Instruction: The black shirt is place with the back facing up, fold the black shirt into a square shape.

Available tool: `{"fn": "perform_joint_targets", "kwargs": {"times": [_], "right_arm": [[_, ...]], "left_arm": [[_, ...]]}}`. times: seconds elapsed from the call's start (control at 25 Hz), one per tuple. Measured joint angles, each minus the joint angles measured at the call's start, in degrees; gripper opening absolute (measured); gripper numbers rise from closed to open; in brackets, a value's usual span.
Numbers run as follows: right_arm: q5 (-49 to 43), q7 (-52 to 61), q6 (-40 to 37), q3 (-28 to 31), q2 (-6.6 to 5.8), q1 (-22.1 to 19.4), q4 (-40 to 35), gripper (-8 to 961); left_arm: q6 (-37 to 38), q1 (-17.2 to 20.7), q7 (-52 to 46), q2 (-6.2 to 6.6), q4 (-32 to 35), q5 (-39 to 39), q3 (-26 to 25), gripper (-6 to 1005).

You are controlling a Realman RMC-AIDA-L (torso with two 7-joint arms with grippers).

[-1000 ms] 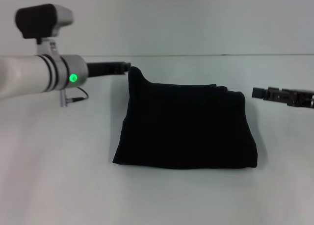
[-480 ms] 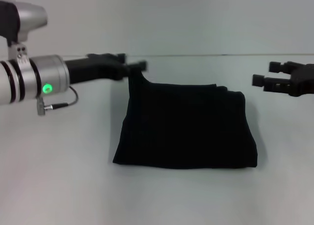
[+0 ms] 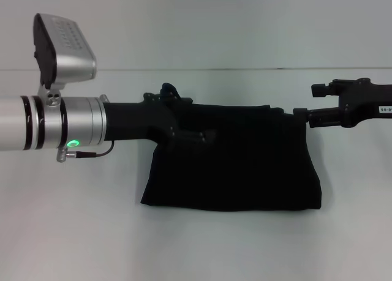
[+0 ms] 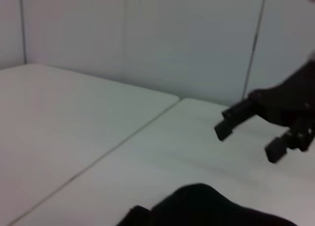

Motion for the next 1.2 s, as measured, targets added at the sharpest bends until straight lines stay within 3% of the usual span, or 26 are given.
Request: {"fn": "perform_joint_targets", "kwargs": {"times": [0.6, 1.2], "right_arm": [[-4.36, 1.54, -1.19, -2.92, 0.77, 1.12, -0.86, 917], [-4.35, 1.2, -0.62, -3.1, 1.06, 0.74, -0.59, 918]], "left_arm": [[4.7, -0.19, -0.67, 0.13, 0.78, 6.11, 0.04, 904], [5.66, 0.14, -1.96, 0.0, 0.79, 6.58, -0.18, 904]]}}
